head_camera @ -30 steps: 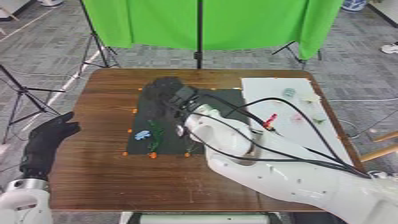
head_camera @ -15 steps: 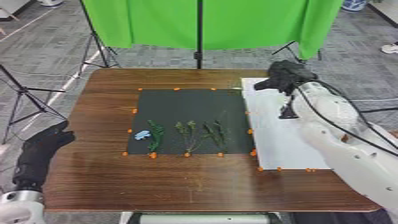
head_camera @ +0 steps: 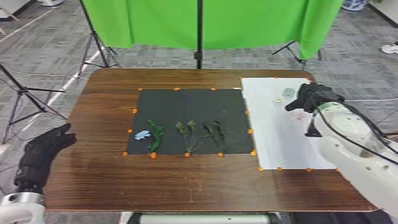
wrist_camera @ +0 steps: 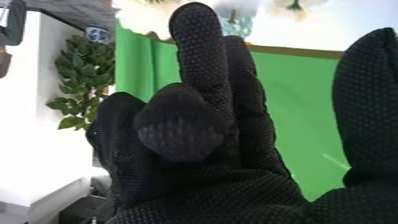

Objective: Arrange flowers

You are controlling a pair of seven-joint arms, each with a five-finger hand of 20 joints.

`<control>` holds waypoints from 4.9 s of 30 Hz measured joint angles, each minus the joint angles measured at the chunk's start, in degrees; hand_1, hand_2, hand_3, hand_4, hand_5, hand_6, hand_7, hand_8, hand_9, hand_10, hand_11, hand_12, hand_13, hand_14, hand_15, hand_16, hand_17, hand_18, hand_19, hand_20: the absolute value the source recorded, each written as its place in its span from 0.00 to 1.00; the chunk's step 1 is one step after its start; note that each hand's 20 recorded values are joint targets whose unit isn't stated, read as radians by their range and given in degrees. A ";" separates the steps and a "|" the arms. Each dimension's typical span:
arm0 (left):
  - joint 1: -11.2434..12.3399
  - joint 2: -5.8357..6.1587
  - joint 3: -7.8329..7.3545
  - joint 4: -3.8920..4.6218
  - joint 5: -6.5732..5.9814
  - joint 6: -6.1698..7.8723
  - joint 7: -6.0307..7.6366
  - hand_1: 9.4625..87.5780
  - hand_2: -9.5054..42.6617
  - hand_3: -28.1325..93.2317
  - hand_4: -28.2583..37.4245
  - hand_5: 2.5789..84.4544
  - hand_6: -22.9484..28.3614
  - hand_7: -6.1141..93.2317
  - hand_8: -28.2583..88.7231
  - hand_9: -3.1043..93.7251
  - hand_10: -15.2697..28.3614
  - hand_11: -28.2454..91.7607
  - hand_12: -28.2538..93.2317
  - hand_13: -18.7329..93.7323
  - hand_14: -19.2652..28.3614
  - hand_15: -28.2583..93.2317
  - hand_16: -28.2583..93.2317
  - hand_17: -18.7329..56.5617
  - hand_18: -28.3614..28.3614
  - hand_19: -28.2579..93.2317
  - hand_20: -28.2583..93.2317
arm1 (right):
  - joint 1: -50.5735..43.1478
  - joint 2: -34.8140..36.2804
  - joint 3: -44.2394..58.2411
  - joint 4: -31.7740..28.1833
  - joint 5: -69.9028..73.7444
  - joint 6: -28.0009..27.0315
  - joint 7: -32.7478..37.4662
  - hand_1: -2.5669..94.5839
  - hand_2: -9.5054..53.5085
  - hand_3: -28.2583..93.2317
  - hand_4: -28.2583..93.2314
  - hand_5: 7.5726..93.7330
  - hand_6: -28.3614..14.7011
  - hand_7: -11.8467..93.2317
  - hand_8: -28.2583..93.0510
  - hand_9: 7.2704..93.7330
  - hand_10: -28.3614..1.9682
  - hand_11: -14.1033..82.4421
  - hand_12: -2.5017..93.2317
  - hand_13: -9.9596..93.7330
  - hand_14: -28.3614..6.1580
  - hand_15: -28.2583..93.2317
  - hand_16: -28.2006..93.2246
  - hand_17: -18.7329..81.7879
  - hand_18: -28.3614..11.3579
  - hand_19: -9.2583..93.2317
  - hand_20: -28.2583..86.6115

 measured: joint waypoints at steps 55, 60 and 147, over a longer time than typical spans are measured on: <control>2.34 -0.21 -1.24 -0.31 -0.62 -1.14 -0.52 0.25 0.23 0.78 0.10 0.53 0.57 0.18 0.19 0.50 0.69 0.42 0.34 0.50 0.80 0.40 0.24 0.35 0.73 0.31 0.38 | 21.30 -20.87 -15.51 7.94 26.46 20.14 -8.18 0.68 0.00 0.70 0.12 0.84 0.58 0.35 0.37 1.00 0.65 0.36 0.48 1.00 0.83 0.74 0.51 0.86 0.40 1.00 0.77; -1.21 0.86 2.55 1.79 -0.32 -1.25 -0.31 0.24 0.23 0.78 0.09 0.53 0.57 0.18 0.19 0.50 0.69 0.42 0.34 0.50 0.80 0.40 0.24 0.35 0.73 0.31 0.38 | 26.43 -31.05 -21.36 14.32 28.64 17.80 -8.68 0.68 0.00 0.70 0.12 0.84 0.59 0.36 0.36 1.00 0.64 0.36 0.48 1.00 0.83 0.73 0.52 0.86 0.40 1.00 0.77; 0.54 -0.06 -1.40 -0.69 1.09 -3.46 -0.18 0.23 0.22 0.78 0.09 0.52 0.56 0.18 0.19 0.50 0.69 0.42 0.34 0.49 0.80 0.40 0.24 0.34 0.73 0.30 0.37 | -8.36 -6.17 15.61 -12.47 5.83 10.89 -4.00 0.32 0.05 0.75 0.14 0.71 0.62 0.25 0.18 0.88 0.47 0.49 0.33 0.94 0.67 0.75 0.52 0.78 0.27 1.00 0.78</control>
